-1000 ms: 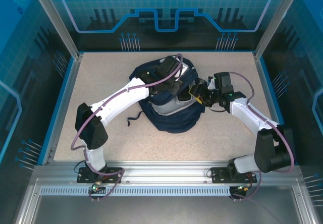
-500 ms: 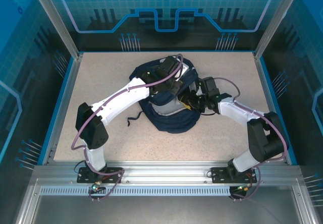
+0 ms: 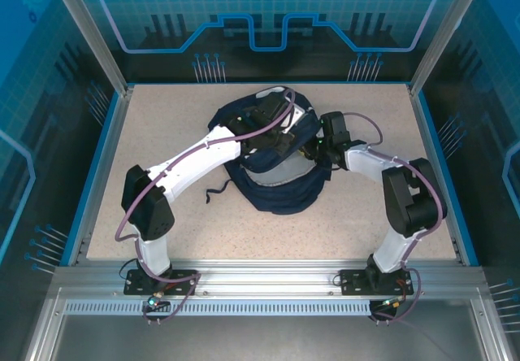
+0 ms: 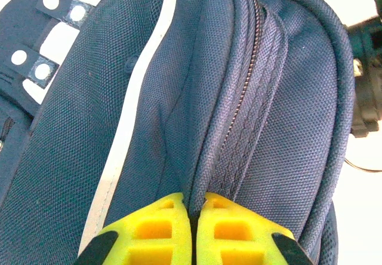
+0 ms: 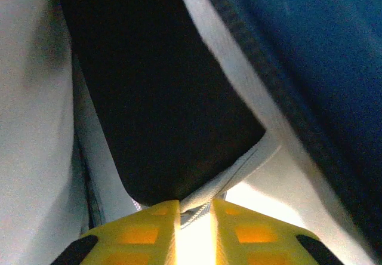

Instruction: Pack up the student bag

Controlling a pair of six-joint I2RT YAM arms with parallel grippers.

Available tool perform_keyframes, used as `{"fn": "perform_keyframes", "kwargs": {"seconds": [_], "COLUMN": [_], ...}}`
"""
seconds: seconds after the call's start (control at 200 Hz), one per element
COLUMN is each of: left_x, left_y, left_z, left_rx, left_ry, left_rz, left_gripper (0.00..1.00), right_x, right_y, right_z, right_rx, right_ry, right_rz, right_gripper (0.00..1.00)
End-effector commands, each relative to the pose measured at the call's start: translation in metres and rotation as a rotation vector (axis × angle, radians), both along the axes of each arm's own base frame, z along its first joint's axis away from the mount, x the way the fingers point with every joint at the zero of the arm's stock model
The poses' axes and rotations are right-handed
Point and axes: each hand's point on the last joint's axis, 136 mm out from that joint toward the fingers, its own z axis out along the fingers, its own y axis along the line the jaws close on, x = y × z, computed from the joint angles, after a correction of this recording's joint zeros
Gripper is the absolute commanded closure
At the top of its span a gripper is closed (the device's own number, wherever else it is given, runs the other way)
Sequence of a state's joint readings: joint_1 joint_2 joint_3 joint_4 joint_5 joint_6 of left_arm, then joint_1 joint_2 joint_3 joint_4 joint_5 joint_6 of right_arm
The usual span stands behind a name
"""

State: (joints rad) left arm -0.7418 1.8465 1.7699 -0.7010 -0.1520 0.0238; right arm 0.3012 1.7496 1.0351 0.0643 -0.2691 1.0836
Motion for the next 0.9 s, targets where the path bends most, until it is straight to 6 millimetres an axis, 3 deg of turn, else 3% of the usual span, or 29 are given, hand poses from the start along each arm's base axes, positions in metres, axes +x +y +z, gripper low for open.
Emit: {"fn": "perform_keyframes", "kwargs": {"seconds": [0.0, 0.115, 0.275, 0.315, 0.42, 0.495, 0.58, 0.72, 0.805, 0.895], "left_x": [-0.006, -0.001, 0.008, 0.01, 0.011, 0.013, 0.013, 0.017, 0.021, 0.022], "left_y": [-0.015, -0.018, -0.026, -0.03, -0.042, -0.045, -0.039, 0.0, 0.039, 0.088], "left_z": [0.042, 0.037, 0.025, 0.024, 0.02, 0.018, 0.019, 0.013, 0.003, -0.021], "left_rx": [-0.141, -0.149, -0.174, -0.187, -0.225, -0.24, -0.263, -0.354, -0.429, -0.509], "left_ry": [-0.048, -0.035, -0.003, 0.005, 0.043, 0.063, 0.083, 0.156, 0.207, 0.274], "left_rz": [-0.028, -0.012, 0.007, 0.004, -0.008, 0.006, 0.053, 0.21, 0.353, 0.534], "left_gripper": [1.0, 1.0, 1.0, 1.0, 1.0, 0.82, 0.52, 0.27, 0.24, 0.24], "right_x": [0.033, 0.016, -0.038, -0.058, -0.095, -0.115, -0.13, -0.141, -0.142, -0.141], "right_y": [-0.009, -0.018, -0.045, -0.056, -0.082, -0.097, -0.109, -0.113, -0.106, -0.086], "right_z": [0.016, 0.025, 0.024, 0.008, -0.008, -0.008, 0.003, 0.031, 0.047, 0.059], "right_rx": [0.028, 0.031, -0.012, -0.032, -0.114, -0.183, -0.256, -0.335, -0.374, -0.405], "right_ry": [-0.1, -0.1, -0.014, 0.045, 0.124, 0.136, 0.112, 0.044, -0.01, -0.063], "right_rz": [-0.051, -0.044, -0.053, -0.063, -0.095, -0.112, -0.118, -0.081, -0.046, 0.031], "right_gripper": [0.83, 0.81, 0.72, 0.7, 0.67, 0.63, 0.54, 0.36, 0.25, 0.18]}}
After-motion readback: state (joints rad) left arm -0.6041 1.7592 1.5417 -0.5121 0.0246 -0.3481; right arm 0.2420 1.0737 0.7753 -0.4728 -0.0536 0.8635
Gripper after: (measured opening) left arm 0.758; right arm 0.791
